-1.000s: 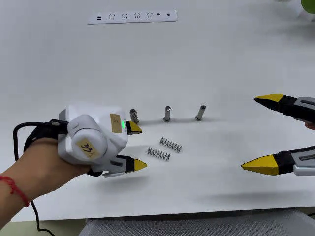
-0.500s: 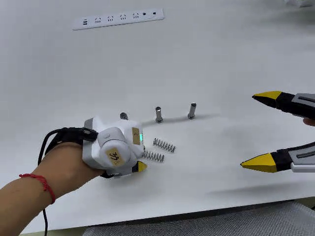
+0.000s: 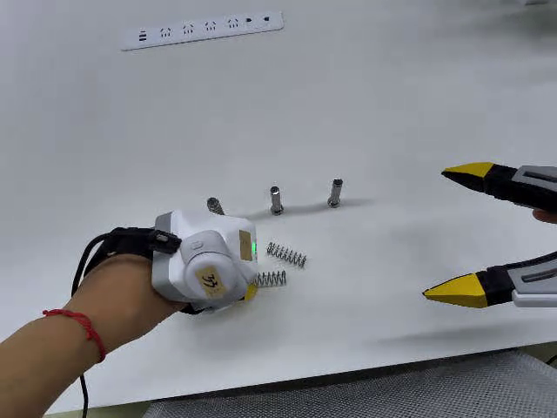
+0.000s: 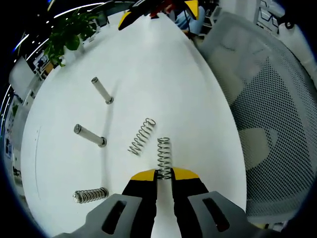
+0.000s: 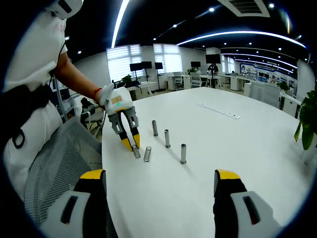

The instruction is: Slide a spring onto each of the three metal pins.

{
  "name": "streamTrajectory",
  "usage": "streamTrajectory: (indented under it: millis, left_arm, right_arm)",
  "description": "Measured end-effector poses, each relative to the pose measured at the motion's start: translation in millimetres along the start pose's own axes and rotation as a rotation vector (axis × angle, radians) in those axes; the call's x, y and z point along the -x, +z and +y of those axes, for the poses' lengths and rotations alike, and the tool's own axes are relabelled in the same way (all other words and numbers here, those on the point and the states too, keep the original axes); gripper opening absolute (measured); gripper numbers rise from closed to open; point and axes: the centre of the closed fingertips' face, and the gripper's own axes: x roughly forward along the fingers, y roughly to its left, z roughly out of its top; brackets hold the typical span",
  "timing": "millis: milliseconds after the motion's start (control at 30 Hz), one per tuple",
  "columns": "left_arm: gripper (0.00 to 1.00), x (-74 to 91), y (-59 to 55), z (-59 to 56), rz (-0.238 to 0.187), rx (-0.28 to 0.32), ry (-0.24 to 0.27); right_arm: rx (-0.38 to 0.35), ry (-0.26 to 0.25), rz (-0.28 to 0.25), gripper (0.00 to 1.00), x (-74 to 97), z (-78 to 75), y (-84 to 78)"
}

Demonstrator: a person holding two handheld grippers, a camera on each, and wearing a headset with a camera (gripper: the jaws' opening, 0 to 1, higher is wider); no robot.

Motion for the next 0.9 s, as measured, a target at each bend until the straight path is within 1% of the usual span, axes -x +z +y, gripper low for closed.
streamTrajectory:
  millis: [67,167,300,433,533,600,667,700,733,767,800,867,900]
  left_arm:
    - [0.11,0.1,0.0,0.3,-0.002,0.016,0.002]
    - [0.11,0.6,1.0,-0.2,-0.003,0.013,0.003]
    - [0.10,1.3,1.7,-1.7,-0.016,0.019,0.002]
    - [0.10,5.1,2.4,-3.1,-0.033,0.039,0.003]
    - [0.10,10.6,5.9,-4.3,-0.054,0.054,0.009]
    - [0.10,16.1,11.3,-4.9,-0.090,0.076,0.016]
    - [0.10,24.0,19.0,-5.3,-0.135,0.100,0.026]
    - [0.10,27.3,21.9,-5.1,-0.151,0.112,0.032]
    - [0.10,32.9,26.6,-4.2,-0.176,0.125,0.043]
    - [0.10,37.0,31.1,-3.8,-0.201,0.134,0.049]
    - [0.10,43.0,37.4,-2.6,-0.239,0.156,0.060]
    - [0.10,51.6,46.0,-0.8,-0.289,0.183,0.074]
    - [0.10,58.5,53.5,0.7,-0.333,0.205,0.082]
  right_arm:
    - [0.003,-0.002,-0.001,0.90,-1.6,1.1,1.6]
    - [0.004,0.001,-0.006,0.90,-3.5,3.2,4.2]
    - [0.001,0.006,-0.005,0.90,-5.6,5.8,5.5]
    - [-0.003,0.008,-0.009,0.89,-6.3,6.6,6.3]
    - [0.001,0.016,-0.009,0.88,-9.5,11.4,9.8]
    - [0.003,0.020,-0.013,0.88,-9.7,12.0,12.8]
    - [0.002,0.022,-0.024,0.87,-8.9,10.7,16.9]
    - [0.000,0.022,-0.028,0.87,-7.9,11.9,22.3]
    - [0.004,0.023,-0.037,0.87,-7.4,13.1,28.4]
    - [0.008,0.024,-0.042,0.86,-7.7,14.4,33.0]
    - [0.011,0.028,-0.046,0.86,-8.2,16.2,39.1]
    - [0.014,0.038,-0.062,0.84,-9.7,20.5,49.6]
    - [0.015,0.045,-0.071,0.84,-11.3,23.6,57.0]
